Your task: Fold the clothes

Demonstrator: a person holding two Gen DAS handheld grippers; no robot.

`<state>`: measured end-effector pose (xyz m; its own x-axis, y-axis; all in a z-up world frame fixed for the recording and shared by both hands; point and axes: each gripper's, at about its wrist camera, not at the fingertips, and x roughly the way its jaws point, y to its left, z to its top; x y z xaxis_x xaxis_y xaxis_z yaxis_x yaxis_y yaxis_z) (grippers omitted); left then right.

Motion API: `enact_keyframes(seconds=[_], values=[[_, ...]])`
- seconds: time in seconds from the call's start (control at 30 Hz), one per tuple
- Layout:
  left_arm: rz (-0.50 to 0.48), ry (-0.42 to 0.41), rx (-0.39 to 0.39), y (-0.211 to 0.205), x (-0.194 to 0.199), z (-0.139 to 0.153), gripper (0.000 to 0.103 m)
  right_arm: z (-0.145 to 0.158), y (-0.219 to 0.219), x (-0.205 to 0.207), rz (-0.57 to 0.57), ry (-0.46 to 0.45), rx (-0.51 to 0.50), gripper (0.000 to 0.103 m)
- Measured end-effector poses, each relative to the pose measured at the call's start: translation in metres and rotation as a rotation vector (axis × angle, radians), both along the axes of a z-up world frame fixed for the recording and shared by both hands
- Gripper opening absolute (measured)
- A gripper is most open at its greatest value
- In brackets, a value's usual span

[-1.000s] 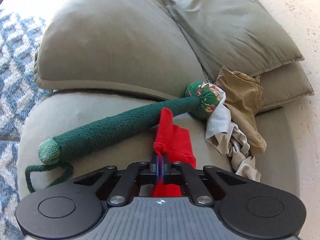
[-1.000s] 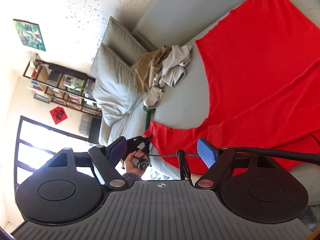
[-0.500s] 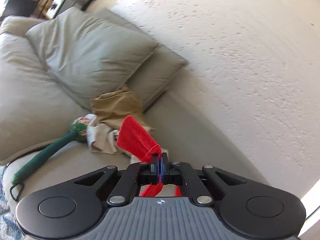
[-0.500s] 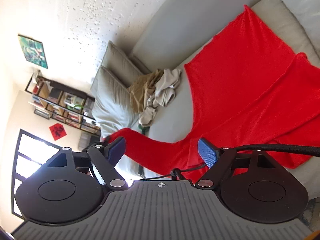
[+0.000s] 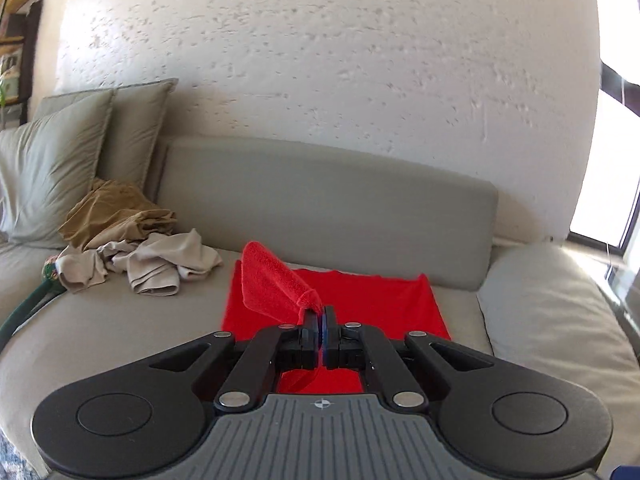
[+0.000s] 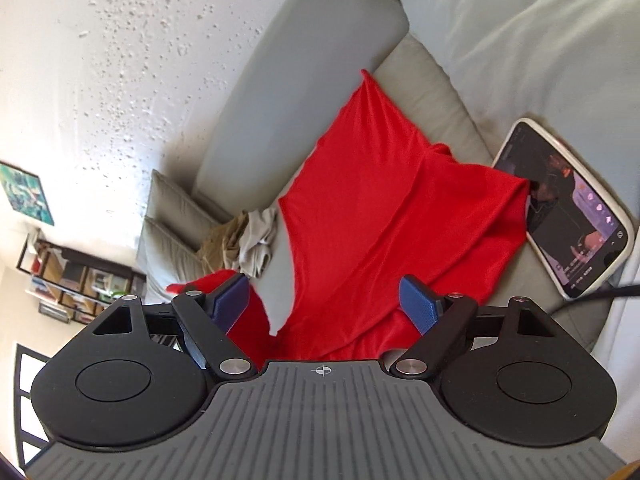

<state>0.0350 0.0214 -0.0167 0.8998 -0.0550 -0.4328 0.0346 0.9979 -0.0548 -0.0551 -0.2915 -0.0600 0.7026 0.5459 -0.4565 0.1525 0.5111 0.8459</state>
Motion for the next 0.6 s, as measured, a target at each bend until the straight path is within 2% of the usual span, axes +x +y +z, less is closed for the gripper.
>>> enact_keyframes(seconds=[0.07, 0.17, 0.2, 0.27, 0.3, 0.37, 0.43, 0.5, 0.6], values=[[-0.036, 0.027, 0.075, -0.038, 0.007, -0.018, 0.000, -0.001, -0.009, -0.005, -0.019, -0.007, 0.001, 0.084], [-0.139, 0.151, 0.193, -0.081, 0.013, -0.048, 0.004, -0.002, -0.021, -0.010, -0.044, -0.016, -0.003, 0.084], [-0.181, 0.197, 0.222, -0.092, 0.012, -0.056, 0.016, -0.002, -0.024, -0.011, -0.049, -0.015, 0.003, 0.084], [-0.281, 0.292, 0.255, -0.104, 0.002, -0.069, 0.032, -0.004, -0.031, -0.014, -0.065, -0.015, 0.019, 0.085], [-0.325, 0.339, 0.270, -0.107, -0.004, -0.075, 0.045, -0.005, -0.034, -0.016, -0.078, -0.017, 0.024, 0.084], [-0.396, 0.433, 0.300, -0.106, -0.016, -0.082, 0.047, -0.005, -0.040, -0.018, -0.099, -0.019, 0.027, 0.085], [-0.429, 0.489, 0.306, -0.096, -0.029, -0.083, 0.051, -0.007, -0.044, -0.018, -0.112, -0.010, 0.024, 0.085], [-0.426, 0.505, 0.269, -0.077, -0.037, -0.080, 0.054, -0.009, -0.044, -0.017, -0.116, 0.002, 0.012, 0.085], [-0.357, 0.515, 0.192, -0.040, -0.043, -0.073, 0.057, -0.013, -0.039, -0.012, -0.112, 0.023, -0.004, 0.085]])
